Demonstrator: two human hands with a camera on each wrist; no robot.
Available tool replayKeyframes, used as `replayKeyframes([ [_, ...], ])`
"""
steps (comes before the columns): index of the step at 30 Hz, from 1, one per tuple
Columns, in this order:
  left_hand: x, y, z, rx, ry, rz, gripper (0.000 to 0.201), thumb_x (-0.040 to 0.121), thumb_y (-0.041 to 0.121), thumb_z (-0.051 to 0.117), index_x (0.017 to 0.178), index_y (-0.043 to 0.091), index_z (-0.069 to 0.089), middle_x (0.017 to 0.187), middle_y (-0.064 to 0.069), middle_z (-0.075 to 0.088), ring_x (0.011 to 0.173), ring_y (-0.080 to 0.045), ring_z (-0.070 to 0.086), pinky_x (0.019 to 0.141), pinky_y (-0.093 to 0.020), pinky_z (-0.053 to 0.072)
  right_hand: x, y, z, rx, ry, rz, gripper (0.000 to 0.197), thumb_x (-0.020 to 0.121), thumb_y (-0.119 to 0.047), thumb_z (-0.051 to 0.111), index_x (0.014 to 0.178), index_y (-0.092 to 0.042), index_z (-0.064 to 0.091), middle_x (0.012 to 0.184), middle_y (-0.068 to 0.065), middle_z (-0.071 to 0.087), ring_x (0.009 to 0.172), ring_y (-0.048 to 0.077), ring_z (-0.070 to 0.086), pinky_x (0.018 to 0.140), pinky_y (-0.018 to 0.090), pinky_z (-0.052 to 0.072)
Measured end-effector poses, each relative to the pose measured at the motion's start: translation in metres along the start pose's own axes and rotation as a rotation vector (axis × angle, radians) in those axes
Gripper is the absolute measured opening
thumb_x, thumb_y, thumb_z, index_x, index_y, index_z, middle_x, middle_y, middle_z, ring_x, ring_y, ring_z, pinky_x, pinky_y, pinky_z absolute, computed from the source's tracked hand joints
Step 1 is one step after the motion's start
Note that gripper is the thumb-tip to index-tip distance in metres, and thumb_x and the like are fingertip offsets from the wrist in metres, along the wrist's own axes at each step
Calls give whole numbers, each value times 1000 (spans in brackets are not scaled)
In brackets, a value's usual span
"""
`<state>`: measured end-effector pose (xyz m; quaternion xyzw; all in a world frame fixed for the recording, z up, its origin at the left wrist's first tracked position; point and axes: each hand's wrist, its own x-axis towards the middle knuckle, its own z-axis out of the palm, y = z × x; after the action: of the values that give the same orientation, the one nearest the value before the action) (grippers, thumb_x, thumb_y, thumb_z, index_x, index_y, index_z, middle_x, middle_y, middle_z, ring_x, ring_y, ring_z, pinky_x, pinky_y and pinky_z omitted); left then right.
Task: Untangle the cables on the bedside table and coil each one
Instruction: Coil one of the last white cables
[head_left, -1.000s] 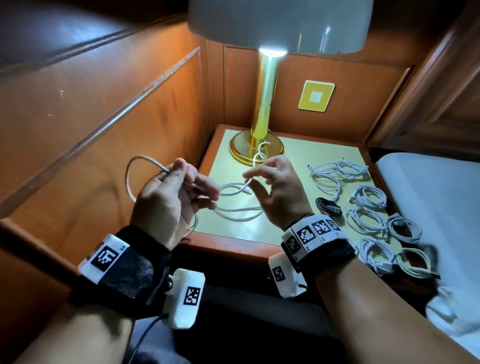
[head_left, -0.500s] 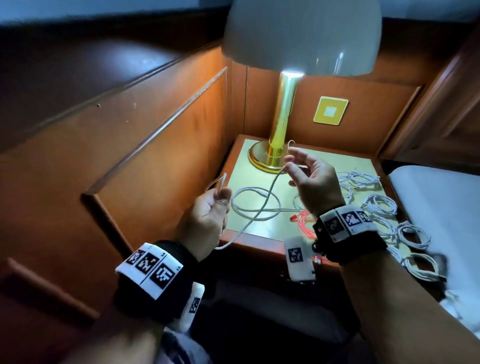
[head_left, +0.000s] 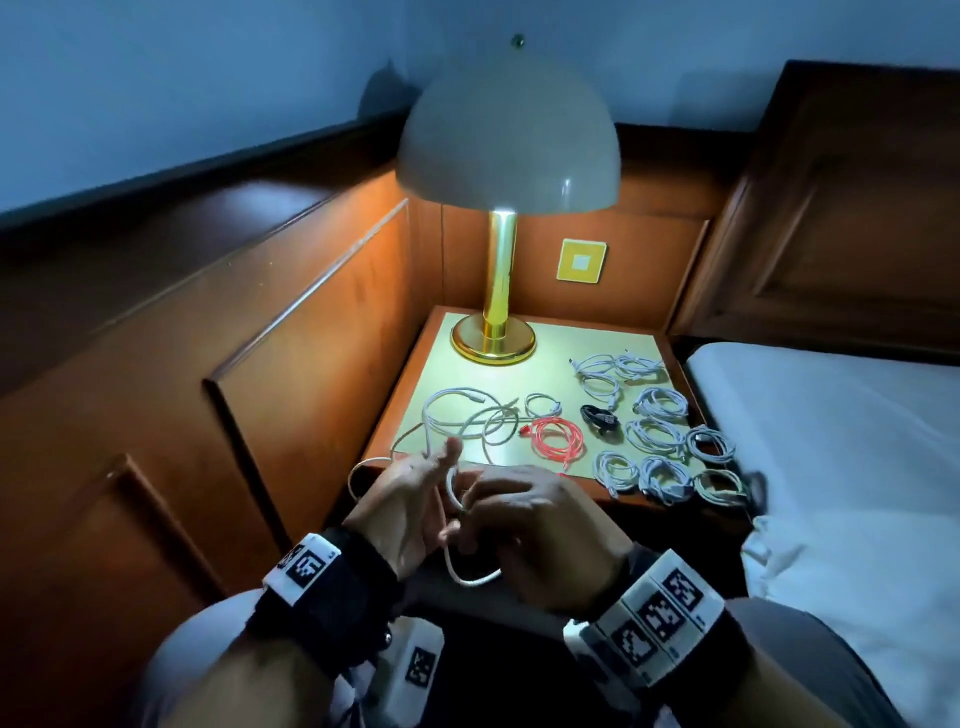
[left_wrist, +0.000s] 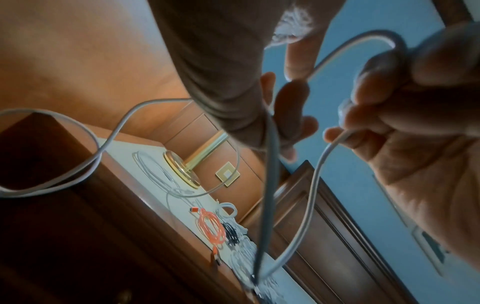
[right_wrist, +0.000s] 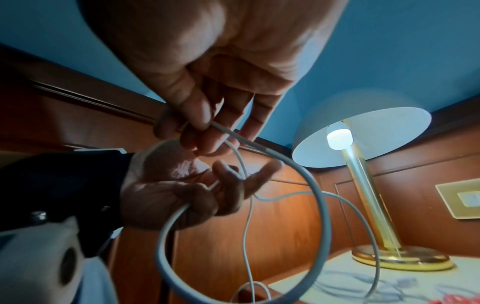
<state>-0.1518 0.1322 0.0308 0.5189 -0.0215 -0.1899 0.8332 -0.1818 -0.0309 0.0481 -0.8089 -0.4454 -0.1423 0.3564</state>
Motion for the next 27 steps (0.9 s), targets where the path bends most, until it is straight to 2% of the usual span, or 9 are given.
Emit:
replayKeyframes([
  [2, -10, -12, -3, 39, -7, 64, 27, 92, 10, 62, 66, 10, 71, 72, -15, 56, 45, -13, 45, 40, -23, 24, -22, -13, 0, 15, -68, 77, 23, 82, -23, 54, 69, -12, 68, 80, -1, 67, 76, 16, 63, 67, 34, 51],
  [4, -19, -20, -6, 95, 60, 89, 40, 84, -4, 61, 51, 19, 61, 72, -13, 53, 46, -11, 41, 40, -21, 24, -44, -17, 0, 15, -98, 203, 20, 79, -26, 53, 71, -15, 68, 87, -3, 71, 83, 16, 68, 71, 35, 54],
  [7, -34, -24, 4, 200, 61, 134, 30, 69, 1, 52, 50, 24, 52, 71, -12, 42, 52, -12, 33, 42, -20, 23, -72, -17, -5, 72, -8, 319, 18, 71, -13, 50, 70, -15, 69, 94, -5, 74, 90, 11, 71, 75, 37, 57],
  [10, -40, -37, 12, 306, 34, 149, 23, 69, 0, 50, 62, 22, 54, 78, -15, 46, 49, -11, 35, 40, -19, 26, -93, -21, -13, 101, 84, 366, 21, 68, -2, 52, 68, -14, 70, 88, -6, 73, 87, 10, 72, 74, 38, 58],
  [15, -43, -66, 33, 400, -120, 78, 8, 88, -13, 54, 93, -6, 55, 68, -8, 50, 47, -9, 46, 44, -17, 39, -120, -33, -2, 57, 99, 378, 22, 75, 1, 64, 72, -19, 72, 83, -7, 72, 81, 9, 70, 74, 34, 58],
  [17, -44, -79, 40, 375, -133, 28, 11, 95, -13, 49, 104, -16, 55, 68, -5, 53, 50, -11, 52, 48, -21, 46, -126, -37, 3, -3, 65, 372, 18, 79, -10, 62, 72, -22, 73, 81, -8, 72, 80, 4, 67, 77, 20, 54],
  [19, -46, -85, 45, 370, -120, -31, 27, 95, 4, 60, 107, -19, 55, 71, -8, 61, 55, -16, 57, 51, -25, 49, -130, -39, 6, -82, -19, 354, 20, 73, -7, 63, 72, -24, 73, 80, -10, 71, 80, 2, 64, 79, 8, 44],
  [22, -49, -88, 42, 393, -139, -75, 34, 85, 18, 74, 83, -3, 47, 89, -23, 71, 73, -27, 62, 61, -32, 50, -132, -41, 12, -88, -151, 320, 22, 69, -5, 63, 71, -24, 73, 80, -9, 72, 81, 5, 64, 80, 10, 44],
  [27, -44, -84, 30, 411, -17, 5, 43, 81, -27, 37, 72, 14, 32, 77, -14, 63, 61, -23, 60, 59, -32, 50, -132, -34, 14, 82, -136, 463, 22, 73, -9, 58, 75, -24, 74, 87, -9, 74, 84, 3, 69, 77, 26, 55],
])
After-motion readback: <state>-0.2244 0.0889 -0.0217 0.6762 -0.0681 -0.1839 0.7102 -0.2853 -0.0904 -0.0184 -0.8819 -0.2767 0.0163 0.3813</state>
